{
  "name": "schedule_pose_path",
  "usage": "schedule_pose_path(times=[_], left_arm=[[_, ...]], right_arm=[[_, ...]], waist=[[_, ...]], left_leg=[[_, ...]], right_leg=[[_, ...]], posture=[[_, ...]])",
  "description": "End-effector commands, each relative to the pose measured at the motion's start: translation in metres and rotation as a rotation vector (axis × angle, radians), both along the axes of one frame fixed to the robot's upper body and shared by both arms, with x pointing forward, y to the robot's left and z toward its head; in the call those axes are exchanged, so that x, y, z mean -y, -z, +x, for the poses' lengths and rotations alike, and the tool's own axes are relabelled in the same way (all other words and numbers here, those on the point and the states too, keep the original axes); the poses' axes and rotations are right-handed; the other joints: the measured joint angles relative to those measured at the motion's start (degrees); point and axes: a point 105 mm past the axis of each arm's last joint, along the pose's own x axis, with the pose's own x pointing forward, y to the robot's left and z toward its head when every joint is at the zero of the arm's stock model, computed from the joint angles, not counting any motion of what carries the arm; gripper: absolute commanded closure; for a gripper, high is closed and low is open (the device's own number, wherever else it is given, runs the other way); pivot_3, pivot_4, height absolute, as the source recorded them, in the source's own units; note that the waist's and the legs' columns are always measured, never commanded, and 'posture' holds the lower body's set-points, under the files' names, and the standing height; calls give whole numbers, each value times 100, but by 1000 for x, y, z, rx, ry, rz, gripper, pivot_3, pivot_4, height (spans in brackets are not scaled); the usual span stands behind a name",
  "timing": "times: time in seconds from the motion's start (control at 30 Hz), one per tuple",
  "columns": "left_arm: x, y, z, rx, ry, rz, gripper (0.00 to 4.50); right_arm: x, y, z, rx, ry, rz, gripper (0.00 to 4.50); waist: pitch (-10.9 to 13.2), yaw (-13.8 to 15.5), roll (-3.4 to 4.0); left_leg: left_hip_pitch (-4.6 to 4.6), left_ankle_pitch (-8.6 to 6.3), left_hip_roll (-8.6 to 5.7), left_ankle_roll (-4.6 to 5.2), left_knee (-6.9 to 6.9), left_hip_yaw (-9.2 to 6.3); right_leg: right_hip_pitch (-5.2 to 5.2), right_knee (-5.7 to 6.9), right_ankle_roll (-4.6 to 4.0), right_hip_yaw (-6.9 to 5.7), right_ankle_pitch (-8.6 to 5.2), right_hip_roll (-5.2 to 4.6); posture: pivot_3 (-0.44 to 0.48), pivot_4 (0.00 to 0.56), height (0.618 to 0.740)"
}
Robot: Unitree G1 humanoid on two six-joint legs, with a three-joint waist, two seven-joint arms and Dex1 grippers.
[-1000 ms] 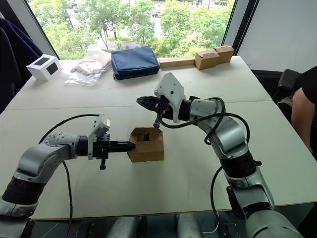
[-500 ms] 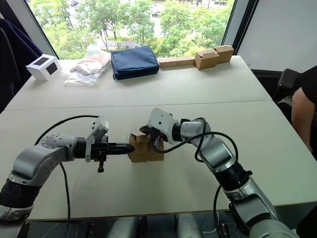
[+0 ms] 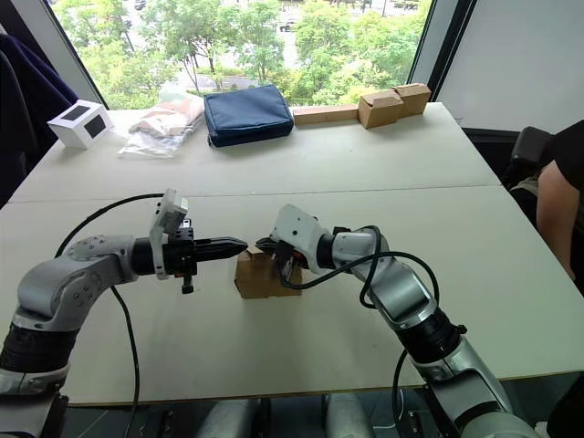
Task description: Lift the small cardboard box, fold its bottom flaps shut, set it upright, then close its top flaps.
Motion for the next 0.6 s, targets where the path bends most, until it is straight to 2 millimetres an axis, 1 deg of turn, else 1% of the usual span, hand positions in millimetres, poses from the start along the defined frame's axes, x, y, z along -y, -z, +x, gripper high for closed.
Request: schedule_pose_path(times=[0.03,0.1,0.23,0.37,0.43,0.47,0.6], left_arm=[[7,-2,13,55,-39,6,4455],[10,0,18,65,-60,3,4455],[15,5,19,65,-59,12,4455],[18,11,18,66,-52,35,4455],[18,13,17,59,-54,28,4455],[18,14,17,56,-52,26,4455],[19,15,17,57,-56,24,4455]], right_arm=[[2,-12,0,54,9,23,4500],[4,-12,1,56,23,31,4500],[8,-12,-2,57,38,47,4500],[13,-25,-3,100,59,110,4500],[16,-37,-10,105,43,154,4500],[17,-38,-13,103,33,158,4500],[21,-27,-26,69,-7,103,4500]], waist=[[0,2,0],[0,17,-1],[0,5,-2],[0,2,-2],[0,5,-2],[0,6,-2],[0,17,-2]], left_leg=[[0,0,0,0,0,0],[0,0,-1,0,1,0],[-1,0,-2,0,2,1],[-1,1,-1,-1,2,0],[-1,1,-1,-1,2,0],[-1,1,-1,-1,2,0],[0,0,-1,0,2,-1]], right_leg=[[0,0,0,0,0,0],[1,0,0,0,0,1],[2,-1,0,-1,0,0],[1,0,0,0,0,1],[0,0,1,0,0,2],[1,0,0,0,0,1],[4,-2,1,0,0,1]], posture=[[0,150,740],[0,150,740],[0,150,740],[0,150,740],[0,150,740],[0,150,740],[0,150,740]])
